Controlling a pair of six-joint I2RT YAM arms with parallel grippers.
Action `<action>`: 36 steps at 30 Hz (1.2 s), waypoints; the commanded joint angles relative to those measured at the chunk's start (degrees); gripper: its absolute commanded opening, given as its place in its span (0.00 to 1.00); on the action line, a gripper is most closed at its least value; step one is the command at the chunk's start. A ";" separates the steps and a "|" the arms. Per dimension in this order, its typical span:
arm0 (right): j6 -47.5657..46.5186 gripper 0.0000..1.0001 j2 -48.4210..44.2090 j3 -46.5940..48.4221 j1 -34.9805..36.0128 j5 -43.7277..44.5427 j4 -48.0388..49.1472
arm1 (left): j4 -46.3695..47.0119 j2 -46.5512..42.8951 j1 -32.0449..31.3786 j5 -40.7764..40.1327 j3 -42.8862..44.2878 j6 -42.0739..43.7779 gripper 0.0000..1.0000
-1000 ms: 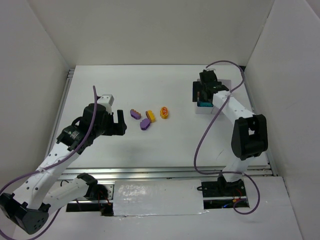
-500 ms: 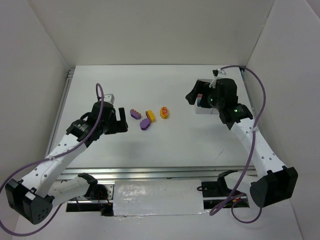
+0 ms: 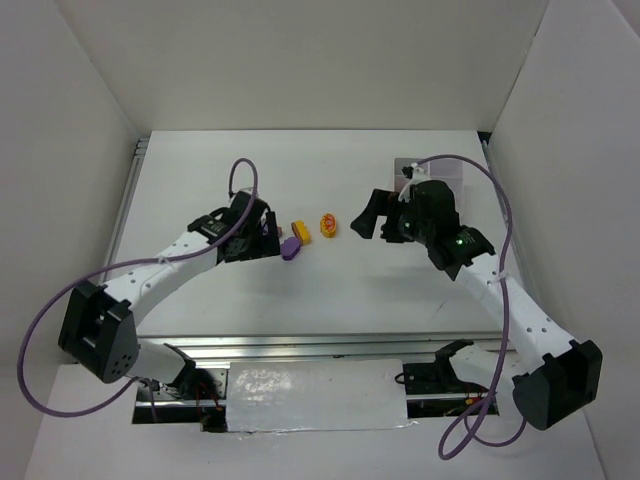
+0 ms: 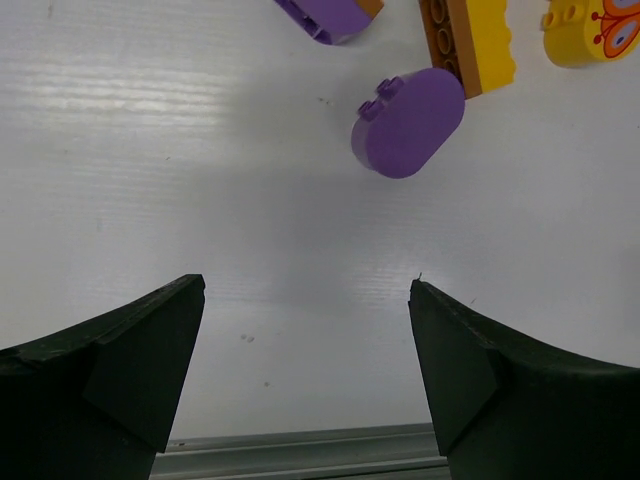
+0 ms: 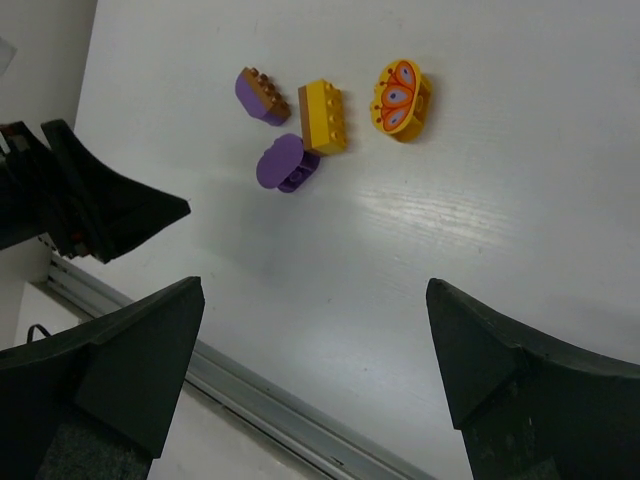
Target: Sort the legos into containers by color
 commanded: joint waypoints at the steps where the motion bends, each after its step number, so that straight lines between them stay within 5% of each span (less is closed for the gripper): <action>1: 2.08 1.00 -2.66 -1.69 2.21 4.89 -1.08 | 3.44 4.03 -1.84 -2.82 4.69 -0.37 0.96; 6: 1.30 1.00 -6.09 -3.89 2.57 2.61 -0.63 | 9.23 15.63 -2.10 0.59 8.82 7.71 0.95; 11: 0.60 1.00 -6.62 -4.15 2.74 1.55 -1.51 | 10.39 24.86 -2.45 3.51 15.58 11.68 0.77; 21: -0.46 1.00 -9.87 -3.80 2.74 0.06 -3.62 | 11.61 31.38 -2.54 2.45 17.18 12.74 0.73; 27: -0.46 1.00 -10.32 -2.57 2.74 0.58 -3.28 | 13.28 32.79 -2.54 3.33 14.80 13.00 0.59; 30: 0.07 1.00 -10.05 -2.66 2.74 1.20 -2.93 | 13.28 32.53 -2.54 3.85 14.01 13.35 0.45; 31: 0.24 1.00 -10.14 -2.74 2.83 1.20 -2.66 | 12.85 32.09 -2.71 4.03 13.93 13.35 0.29; 36: 1.21 1.00 -9.00 -2.83 2.66 0.24 -1.52 | 14.51 25.24 -3.16 5.52 9.27 13.87 0.04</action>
